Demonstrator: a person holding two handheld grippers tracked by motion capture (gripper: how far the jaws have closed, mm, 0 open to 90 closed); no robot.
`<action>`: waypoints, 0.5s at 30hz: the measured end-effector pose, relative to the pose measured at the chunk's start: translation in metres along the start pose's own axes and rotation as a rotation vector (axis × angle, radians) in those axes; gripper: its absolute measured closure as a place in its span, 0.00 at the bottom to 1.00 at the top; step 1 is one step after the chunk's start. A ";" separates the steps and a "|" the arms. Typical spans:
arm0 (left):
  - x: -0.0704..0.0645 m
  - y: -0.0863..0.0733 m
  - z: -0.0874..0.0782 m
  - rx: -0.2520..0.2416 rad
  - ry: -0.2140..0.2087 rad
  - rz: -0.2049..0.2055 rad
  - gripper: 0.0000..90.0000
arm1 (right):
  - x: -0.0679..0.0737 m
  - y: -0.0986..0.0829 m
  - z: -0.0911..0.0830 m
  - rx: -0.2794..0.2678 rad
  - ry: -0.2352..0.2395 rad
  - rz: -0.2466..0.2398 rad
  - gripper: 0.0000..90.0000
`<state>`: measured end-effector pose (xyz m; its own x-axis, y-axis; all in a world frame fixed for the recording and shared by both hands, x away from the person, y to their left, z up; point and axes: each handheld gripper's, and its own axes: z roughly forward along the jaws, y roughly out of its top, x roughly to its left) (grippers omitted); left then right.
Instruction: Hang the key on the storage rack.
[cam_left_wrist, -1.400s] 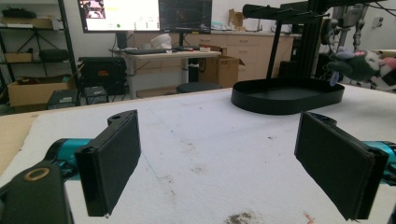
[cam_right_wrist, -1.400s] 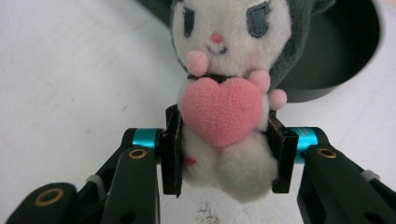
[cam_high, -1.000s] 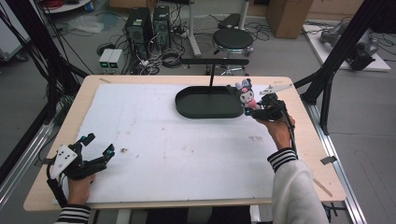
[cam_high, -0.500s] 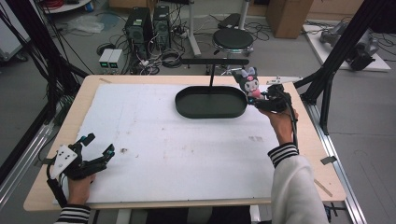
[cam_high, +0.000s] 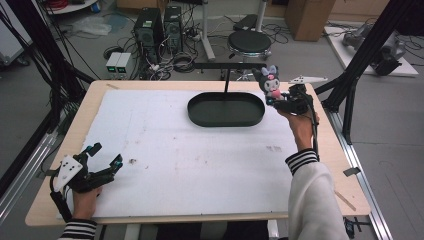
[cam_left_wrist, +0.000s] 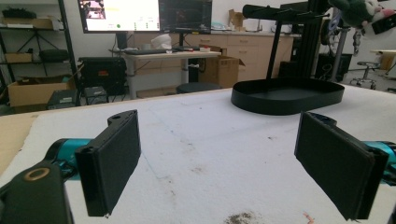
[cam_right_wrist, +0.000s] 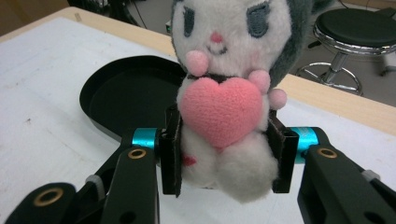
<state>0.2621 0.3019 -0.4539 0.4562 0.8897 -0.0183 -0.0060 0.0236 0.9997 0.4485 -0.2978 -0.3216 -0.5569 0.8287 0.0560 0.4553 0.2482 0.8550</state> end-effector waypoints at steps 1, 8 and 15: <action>0.000 0.000 0.000 0.000 0.000 0.000 0.17 | 0.000 0.000 0.000 -0.001 -0.001 0.004 0.63; 0.000 0.000 0.000 0.001 0.000 0.000 0.17 | -0.001 0.012 0.002 0.004 -0.013 -0.006 0.63; 0.000 0.000 0.000 0.000 -0.001 0.000 0.17 | 0.000 0.023 0.005 -0.004 -0.028 -0.009 0.63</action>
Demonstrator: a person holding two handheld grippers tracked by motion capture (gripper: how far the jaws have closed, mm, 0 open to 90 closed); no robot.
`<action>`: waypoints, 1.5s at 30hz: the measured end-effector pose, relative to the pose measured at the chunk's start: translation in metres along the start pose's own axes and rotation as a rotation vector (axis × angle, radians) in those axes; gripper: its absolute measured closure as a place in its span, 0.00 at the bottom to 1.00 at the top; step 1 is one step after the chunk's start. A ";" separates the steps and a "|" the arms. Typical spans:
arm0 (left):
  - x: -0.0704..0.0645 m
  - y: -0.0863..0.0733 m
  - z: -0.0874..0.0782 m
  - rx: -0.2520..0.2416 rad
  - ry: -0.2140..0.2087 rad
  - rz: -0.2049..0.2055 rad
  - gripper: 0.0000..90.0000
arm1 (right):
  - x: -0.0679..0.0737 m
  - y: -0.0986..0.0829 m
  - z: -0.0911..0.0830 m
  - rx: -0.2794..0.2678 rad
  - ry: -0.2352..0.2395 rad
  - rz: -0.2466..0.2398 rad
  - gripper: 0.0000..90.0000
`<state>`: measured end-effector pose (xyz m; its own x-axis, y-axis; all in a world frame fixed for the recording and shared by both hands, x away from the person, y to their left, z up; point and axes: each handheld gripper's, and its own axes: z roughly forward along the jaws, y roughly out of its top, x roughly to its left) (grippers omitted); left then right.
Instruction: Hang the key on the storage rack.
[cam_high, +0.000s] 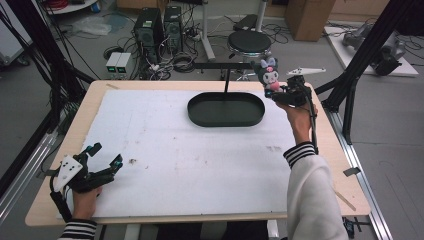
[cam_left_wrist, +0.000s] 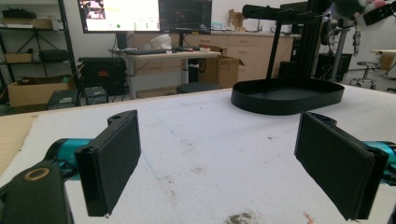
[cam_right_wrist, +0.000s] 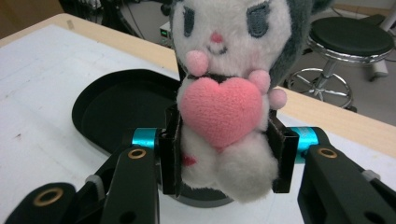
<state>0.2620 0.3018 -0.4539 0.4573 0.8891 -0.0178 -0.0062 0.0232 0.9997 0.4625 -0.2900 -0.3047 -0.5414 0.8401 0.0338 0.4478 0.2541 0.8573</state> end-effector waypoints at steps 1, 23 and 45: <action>0.000 0.000 0.000 0.000 0.000 0.000 0.17 | 0.000 0.001 0.000 -0.005 -0.004 -0.001 0.63; 0.000 0.000 0.000 0.000 -0.001 0.001 0.17 | -0.013 0.006 0.013 -0.018 -0.059 0.057 0.63; -0.001 0.000 -0.001 -0.005 0.000 0.007 0.17 | -0.027 -0.024 0.019 0.064 -0.083 0.082 0.62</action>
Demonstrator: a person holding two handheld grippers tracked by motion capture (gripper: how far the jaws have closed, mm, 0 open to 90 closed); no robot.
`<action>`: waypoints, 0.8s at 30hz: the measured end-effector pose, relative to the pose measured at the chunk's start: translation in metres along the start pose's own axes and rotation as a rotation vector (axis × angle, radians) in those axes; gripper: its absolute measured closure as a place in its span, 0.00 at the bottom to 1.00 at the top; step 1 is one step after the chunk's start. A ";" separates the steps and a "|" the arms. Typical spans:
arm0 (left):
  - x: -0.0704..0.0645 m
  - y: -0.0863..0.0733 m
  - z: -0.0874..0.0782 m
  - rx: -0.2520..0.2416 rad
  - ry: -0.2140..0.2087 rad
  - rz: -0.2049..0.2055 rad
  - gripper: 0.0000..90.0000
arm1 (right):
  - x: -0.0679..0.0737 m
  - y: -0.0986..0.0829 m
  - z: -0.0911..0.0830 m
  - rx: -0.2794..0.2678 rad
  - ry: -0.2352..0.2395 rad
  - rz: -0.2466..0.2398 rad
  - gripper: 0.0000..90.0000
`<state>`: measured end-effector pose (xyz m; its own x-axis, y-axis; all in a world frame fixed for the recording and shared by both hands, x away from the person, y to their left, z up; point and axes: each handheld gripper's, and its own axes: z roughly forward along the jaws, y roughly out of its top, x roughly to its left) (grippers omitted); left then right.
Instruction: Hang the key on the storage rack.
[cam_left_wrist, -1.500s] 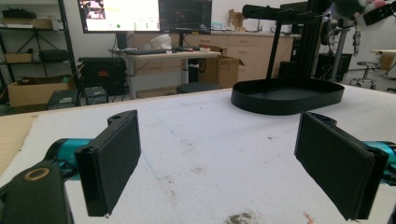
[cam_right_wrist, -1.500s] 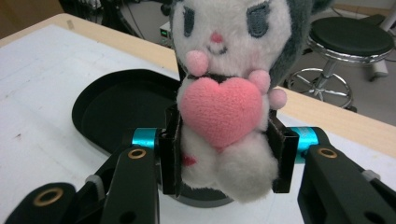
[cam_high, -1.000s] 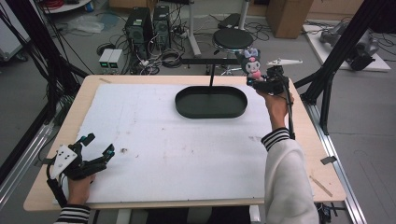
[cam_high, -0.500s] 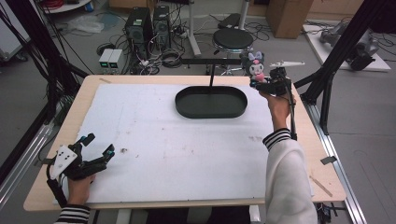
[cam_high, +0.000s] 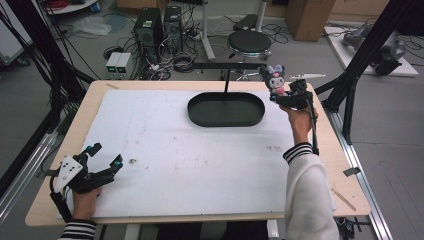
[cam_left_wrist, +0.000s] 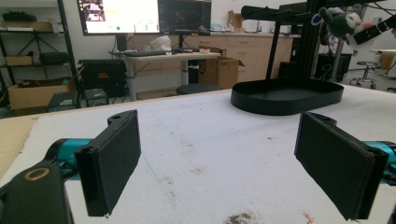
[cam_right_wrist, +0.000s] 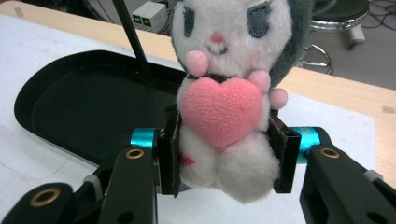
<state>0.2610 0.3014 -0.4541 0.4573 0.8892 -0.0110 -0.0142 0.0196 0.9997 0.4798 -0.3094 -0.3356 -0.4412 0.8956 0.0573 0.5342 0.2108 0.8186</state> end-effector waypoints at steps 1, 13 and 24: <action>0.000 0.000 0.000 -0.001 0.000 0.001 0.17 | 0.001 0.000 0.001 0.003 0.002 0.003 0.62; 0.000 0.000 0.000 -0.001 -0.001 0.000 0.17 | 0.005 -0.005 0.016 0.083 -0.007 0.011 0.61; 0.000 0.000 0.000 -0.001 0.000 -0.001 0.17 | 0.015 -0.007 0.032 0.138 0.040 -0.038 0.58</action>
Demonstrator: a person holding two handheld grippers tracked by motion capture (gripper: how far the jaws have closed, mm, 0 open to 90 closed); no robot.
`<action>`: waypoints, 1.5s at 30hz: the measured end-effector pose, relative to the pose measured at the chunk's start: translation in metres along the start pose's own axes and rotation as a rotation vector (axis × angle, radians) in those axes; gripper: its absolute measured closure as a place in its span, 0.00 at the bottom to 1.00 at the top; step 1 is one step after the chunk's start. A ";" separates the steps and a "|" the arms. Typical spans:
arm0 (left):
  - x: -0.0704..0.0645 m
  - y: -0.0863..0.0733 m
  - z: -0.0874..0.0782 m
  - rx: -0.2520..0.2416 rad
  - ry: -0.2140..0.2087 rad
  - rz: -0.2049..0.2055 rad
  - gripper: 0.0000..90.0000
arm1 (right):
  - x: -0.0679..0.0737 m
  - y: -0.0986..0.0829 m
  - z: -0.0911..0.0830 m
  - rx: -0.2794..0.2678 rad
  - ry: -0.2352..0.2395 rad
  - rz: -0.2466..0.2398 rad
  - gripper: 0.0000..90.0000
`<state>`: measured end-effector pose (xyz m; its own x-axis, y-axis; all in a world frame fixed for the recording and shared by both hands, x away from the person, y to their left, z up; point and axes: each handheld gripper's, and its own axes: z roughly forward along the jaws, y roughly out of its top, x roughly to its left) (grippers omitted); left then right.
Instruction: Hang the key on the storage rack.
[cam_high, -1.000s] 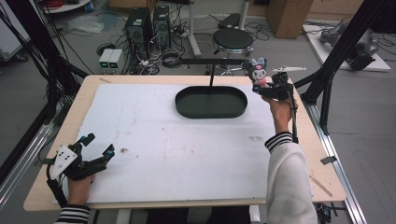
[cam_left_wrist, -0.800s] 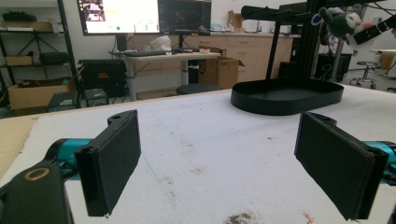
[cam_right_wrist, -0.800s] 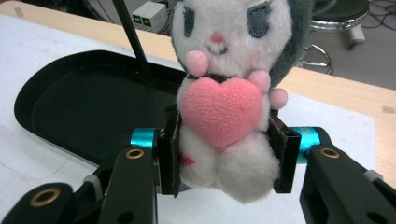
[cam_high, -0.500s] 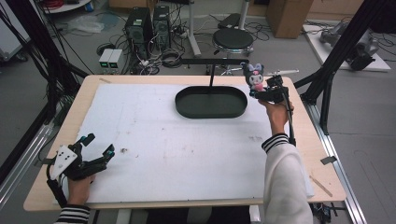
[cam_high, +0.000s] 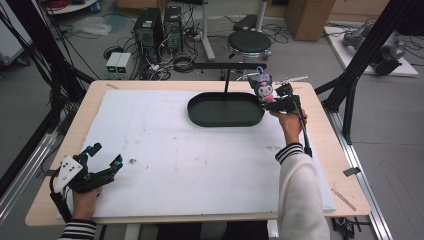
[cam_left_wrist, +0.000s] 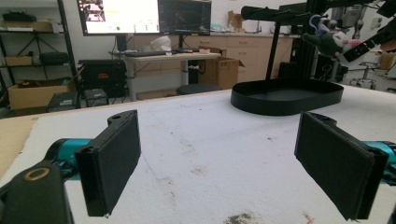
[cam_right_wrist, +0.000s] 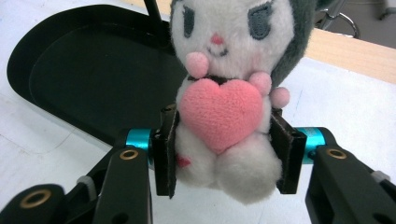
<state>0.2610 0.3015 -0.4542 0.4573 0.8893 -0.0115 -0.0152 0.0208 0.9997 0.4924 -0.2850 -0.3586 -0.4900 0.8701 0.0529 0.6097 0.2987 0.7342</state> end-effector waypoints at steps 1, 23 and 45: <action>0.000 0.000 0.000 0.000 0.000 0.000 0.17 | 0.000 0.000 0.001 -0.005 0.002 -0.003 0.55; 0.000 0.000 0.001 0.008 0.002 0.005 0.17 | 0.026 -0.042 -0.087 -0.417 0.266 -0.062 0.00; -0.002 0.000 -0.001 -0.004 0.000 0.022 0.17 | 0.041 -0.187 -0.097 -0.664 0.106 -0.114 0.00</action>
<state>0.2598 0.3004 -0.4543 0.4570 0.8894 0.0101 -0.0283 0.0032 0.9996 0.2977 -0.3429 -0.4275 -0.6072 0.7945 -0.0081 0.0560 0.0529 0.9970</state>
